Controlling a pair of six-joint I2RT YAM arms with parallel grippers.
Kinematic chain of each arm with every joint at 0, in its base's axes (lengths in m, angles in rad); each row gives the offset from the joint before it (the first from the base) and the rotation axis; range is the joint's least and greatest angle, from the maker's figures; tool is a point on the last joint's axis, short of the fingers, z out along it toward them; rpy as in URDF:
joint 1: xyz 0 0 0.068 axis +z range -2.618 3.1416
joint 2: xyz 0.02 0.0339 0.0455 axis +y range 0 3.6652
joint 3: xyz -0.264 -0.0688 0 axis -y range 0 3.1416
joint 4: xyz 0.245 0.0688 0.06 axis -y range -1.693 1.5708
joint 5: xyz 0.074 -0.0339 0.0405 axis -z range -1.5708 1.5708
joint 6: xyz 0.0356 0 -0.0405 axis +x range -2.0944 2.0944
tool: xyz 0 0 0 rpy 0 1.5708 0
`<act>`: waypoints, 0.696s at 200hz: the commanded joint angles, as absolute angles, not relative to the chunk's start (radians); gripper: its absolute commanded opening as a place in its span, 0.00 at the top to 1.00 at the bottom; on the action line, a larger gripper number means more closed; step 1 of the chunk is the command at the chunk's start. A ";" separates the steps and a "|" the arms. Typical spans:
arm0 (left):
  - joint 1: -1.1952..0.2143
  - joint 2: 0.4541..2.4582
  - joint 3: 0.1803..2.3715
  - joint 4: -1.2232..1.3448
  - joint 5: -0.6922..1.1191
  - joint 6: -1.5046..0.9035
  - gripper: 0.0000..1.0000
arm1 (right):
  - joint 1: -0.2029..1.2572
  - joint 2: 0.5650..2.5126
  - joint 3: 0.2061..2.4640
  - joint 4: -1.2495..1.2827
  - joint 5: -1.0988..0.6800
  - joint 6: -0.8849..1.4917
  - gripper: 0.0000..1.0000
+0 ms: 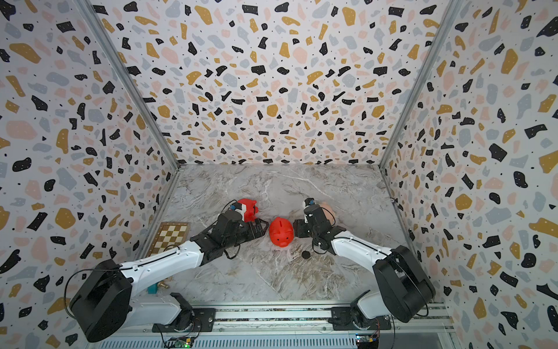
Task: Open piggy banks
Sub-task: Move the piggy bank to the center of the board, then adjust the piggy bank at the center of the board.
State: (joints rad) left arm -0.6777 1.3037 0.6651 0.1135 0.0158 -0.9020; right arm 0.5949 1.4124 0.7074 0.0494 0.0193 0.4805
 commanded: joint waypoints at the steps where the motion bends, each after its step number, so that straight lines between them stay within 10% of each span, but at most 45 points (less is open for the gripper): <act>1: -0.693 1.315 0.656 0.199 -0.043 -0.957 0.01 | 0.598 1.380 0.703 0.032 0.029 0.458 0.39; 139: -0.724 1.404 0.648 0.315 -0.031 -0.903 0.01 | 0.733 1.421 0.704 0.083 -0.072 0.511 0.46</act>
State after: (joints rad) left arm -0.7177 1.3781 0.6628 0.2115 -0.0139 -0.9276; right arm 0.7296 1.4261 0.6849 0.0803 -0.0830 0.5053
